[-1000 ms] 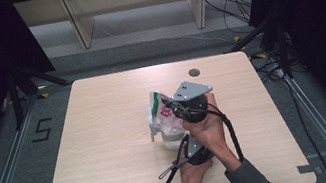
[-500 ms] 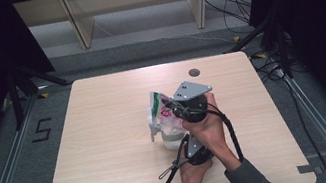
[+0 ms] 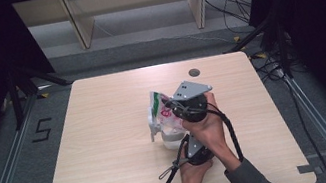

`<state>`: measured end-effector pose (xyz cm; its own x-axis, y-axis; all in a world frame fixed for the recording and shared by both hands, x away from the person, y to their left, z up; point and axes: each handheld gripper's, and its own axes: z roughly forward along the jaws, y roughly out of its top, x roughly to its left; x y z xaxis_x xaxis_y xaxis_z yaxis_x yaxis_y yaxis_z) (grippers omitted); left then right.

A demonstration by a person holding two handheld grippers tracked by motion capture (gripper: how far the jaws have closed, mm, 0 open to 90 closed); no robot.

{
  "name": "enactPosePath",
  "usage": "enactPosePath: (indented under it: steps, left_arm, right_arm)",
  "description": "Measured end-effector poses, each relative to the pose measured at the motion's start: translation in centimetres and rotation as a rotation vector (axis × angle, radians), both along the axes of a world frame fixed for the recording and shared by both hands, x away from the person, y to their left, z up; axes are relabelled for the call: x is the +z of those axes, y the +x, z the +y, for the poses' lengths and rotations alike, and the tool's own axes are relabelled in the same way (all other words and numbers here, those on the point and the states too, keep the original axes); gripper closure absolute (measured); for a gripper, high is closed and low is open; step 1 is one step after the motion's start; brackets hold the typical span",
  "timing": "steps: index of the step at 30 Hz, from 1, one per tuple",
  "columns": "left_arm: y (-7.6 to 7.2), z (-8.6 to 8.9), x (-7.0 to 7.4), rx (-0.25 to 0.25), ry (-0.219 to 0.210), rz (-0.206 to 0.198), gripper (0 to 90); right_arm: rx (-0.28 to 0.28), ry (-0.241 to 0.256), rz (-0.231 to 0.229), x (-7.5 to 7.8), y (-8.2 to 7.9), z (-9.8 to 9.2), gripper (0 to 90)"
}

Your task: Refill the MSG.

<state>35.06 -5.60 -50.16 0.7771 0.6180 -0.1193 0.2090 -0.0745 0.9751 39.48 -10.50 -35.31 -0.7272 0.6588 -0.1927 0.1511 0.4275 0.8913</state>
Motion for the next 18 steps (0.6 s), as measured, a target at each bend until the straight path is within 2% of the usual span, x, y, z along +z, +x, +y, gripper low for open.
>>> enactPosePath:
  steps: [5,6,18]
  left_arm:
    - [0.00,0.02,0.01,0.001,0.001,-0.002,78.5]
    - [0.01,0.02,0.02,0.002,0.000,-0.002,78.6]
    - [0.00,0.04,0.02,0.003,0.001,-0.002,78.6]
  right_arm:
    - [0.000,0.002,0.000,0.02,0.00,0.00,89.5]
    - [0.006,0.006,0.031,0.03,-0.11,0.06,89.5]
    - [0.003,0.011,0.030,0.09,-0.09,0.03,89.5]
